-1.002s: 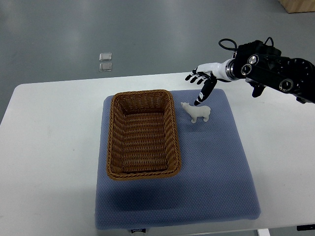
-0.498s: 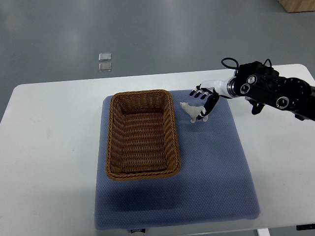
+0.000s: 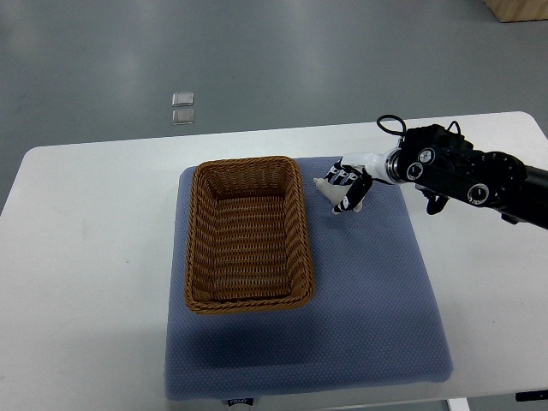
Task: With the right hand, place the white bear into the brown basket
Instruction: 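Close the right hand fingers around the white bear figurine, then lift the bear with the right hand and carry it toward the basket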
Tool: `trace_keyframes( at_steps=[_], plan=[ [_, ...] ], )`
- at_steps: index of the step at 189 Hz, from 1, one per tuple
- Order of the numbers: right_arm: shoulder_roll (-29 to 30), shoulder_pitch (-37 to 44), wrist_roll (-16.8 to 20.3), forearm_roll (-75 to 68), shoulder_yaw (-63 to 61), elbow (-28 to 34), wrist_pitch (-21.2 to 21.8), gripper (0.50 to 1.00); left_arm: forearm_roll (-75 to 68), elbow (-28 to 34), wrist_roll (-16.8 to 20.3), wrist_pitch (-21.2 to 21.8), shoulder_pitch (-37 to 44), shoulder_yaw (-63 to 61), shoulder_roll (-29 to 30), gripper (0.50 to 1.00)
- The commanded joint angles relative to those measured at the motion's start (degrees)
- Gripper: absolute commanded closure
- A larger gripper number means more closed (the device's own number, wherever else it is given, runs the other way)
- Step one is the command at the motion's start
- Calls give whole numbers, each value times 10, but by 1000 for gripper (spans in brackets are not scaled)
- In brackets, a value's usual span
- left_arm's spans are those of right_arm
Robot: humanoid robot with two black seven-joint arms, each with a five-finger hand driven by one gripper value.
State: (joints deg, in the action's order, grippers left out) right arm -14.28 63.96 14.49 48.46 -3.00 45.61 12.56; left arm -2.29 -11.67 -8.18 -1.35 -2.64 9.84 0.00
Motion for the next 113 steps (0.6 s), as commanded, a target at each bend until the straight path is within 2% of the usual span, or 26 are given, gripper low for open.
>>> trace_keyframes(
  at_steps=[1,9,74,113],
  plan=[
    [0,-2,0,7,0,0,0,961,0,0,0,0,0,0,0,500],
    [0,-1,0,8,0,0,-1,1000,0,1,0,0,0,0,0,500],
    [-27,36,0,3,-3,9,-3,1000,0,1,0,0,0,0,0,500],
    [-91,113,3,-6,-3,68,35,1000,0,1,0,0,0,0,0,500]
  ],
)
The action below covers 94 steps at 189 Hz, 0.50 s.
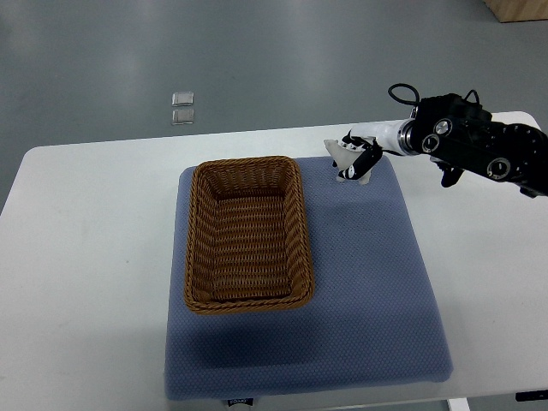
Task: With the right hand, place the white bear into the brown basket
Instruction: 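Lift the bear with the right hand and carry it toward the basket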
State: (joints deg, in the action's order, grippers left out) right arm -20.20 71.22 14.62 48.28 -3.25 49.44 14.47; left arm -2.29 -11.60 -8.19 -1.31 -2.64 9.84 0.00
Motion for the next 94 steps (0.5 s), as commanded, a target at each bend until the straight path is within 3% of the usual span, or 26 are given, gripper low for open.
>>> trace_keyframes(
  at_steps=[1,47,94],
  plan=[
    [-36,46,1,-5,0,33,18,1000,0,0,0,0,0,0,0,500],
    [-126,175,6,-34,3,116,57,1000,0,-1,0,0,0,0,0,500],
    [-100,193,6,-39,8,138,46,1000,0,-3,0,0,0,0,0,500]
  ],
)
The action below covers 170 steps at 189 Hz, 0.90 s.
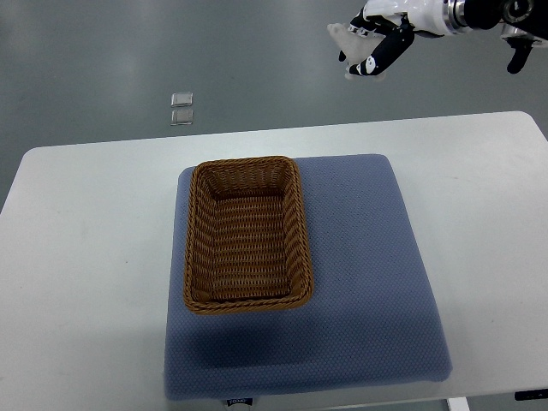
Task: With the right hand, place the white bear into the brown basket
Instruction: 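Lift the bear with the right hand and carry it toward the basket, then lower the held bear into the wicker basket with the right hand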
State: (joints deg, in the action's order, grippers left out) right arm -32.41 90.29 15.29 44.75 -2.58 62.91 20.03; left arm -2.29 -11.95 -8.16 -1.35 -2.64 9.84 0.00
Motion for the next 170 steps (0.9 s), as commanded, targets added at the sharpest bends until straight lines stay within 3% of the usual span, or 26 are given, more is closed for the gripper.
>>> trace_keyframes(
  at_steps=[1,48,76,86,87,91,137,170],
  plan=[
    [22,2,-1,-4,1,3,-10,1000,0,1,0,0,0,0,0,500],
    [147,-6,-6,-66,6,-11,-76,1000,0,3,0,-1,0,0,0,500],
    [235,-37,-6,-64,38,-61,-104,1000,0,4,0,0,0,0,0,500],
    [235,-37,-6,-64,38,-61,-104,1000,0,4,0,0,0,0,0,500],
    [262,-49,-6,-63,41,-77,-110,1000,1,4,0,0,0,0,0,500],
    [273,-55,-6,-63,42,-84,-111,1000,0,4,0,0,0,0,0,500],
    [324,-116,-6,-30,43,-111,-112,1000,1,4,0,0,0,2,0,500],
    [324,-144,-6,-21,44,-129,-124,1000,1,5,0,0,0,2,0,500]
  ],
)
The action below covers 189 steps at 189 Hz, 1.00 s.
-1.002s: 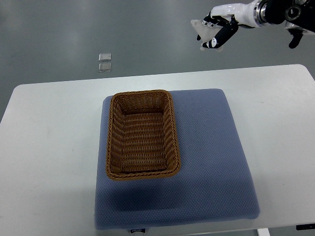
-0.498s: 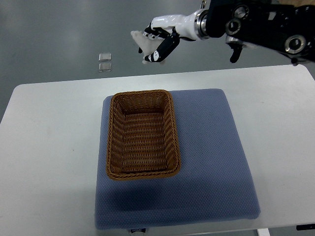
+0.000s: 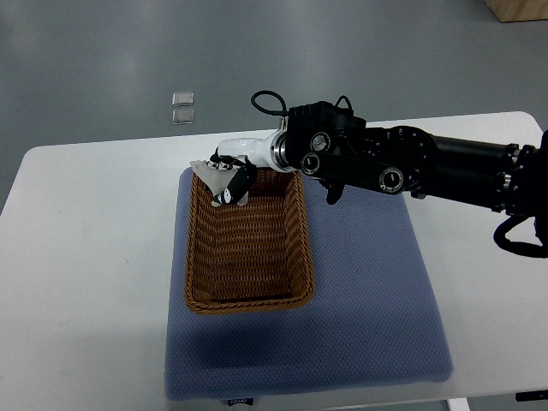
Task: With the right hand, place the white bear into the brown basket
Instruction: 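Lower the held bear into the wicker basket with the right hand, then open the right hand fingers to release the bear in the basket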
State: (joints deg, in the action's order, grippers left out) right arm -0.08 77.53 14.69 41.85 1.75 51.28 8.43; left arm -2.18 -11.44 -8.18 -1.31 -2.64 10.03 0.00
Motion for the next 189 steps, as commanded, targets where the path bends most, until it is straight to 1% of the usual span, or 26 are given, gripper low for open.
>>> trace_keyframes(
  at_steps=[1,28,85,123,130,145,151,158,173,174,177,178,179,180,181,182,189],
  plan=[
    [1,-17,0,8,1,-13,-8,1000,0,0,0,0,0,0,0,500],
    [1,-32,0,46,2,-27,-6,1000,0,0,0,0,0,1,0,500],
    [1,-54,-1,46,9,-36,-10,1000,0,-1,0,0,0,-1,0,500],
    [1,-74,-2,46,8,-40,-21,1000,0,0,0,0,0,-1,0,500],
    [1,-76,-2,46,7,-40,-21,971,0,0,0,0,0,-1,0,500],
    [1,-80,-2,47,5,-41,-21,961,0,0,0,0,0,-1,0,500],
    [1,-80,-2,46,5,-41,-21,946,0,0,0,0,0,-1,0,500],
    [1,-80,-2,46,4,-41,-21,893,0,0,0,0,0,-1,0,500],
    [1,-79,-2,46,3,-40,-20,818,0,0,0,0,0,-1,0,500],
    [1,-79,-2,46,3,-40,-20,801,0,0,0,0,0,-1,0,500],
    [1,-79,-2,45,3,-40,-20,787,0,0,0,0,0,-1,0,500],
    [1,-79,-2,45,3,-40,-20,773,0,0,0,0,0,-1,0,500],
    [1,-79,-2,45,3,-40,-20,773,0,0,0,0,0,-1,0,500],
    [1,-79,-2,45,3,-40,-20,759,0,-1,0,0,0,-1,0,500],
    [1,-79,-2,45,3,-40,-20,758,0,-1,0,0,0,-1,0,500],
    [1,-79,-2,45,3,-40,-20,744,0,0,0,0,0,-1,0,500],
    [1,-79,-2,44,3,-40,-19,732,0,0,0,0,0,-1,0,500]
  ],
)
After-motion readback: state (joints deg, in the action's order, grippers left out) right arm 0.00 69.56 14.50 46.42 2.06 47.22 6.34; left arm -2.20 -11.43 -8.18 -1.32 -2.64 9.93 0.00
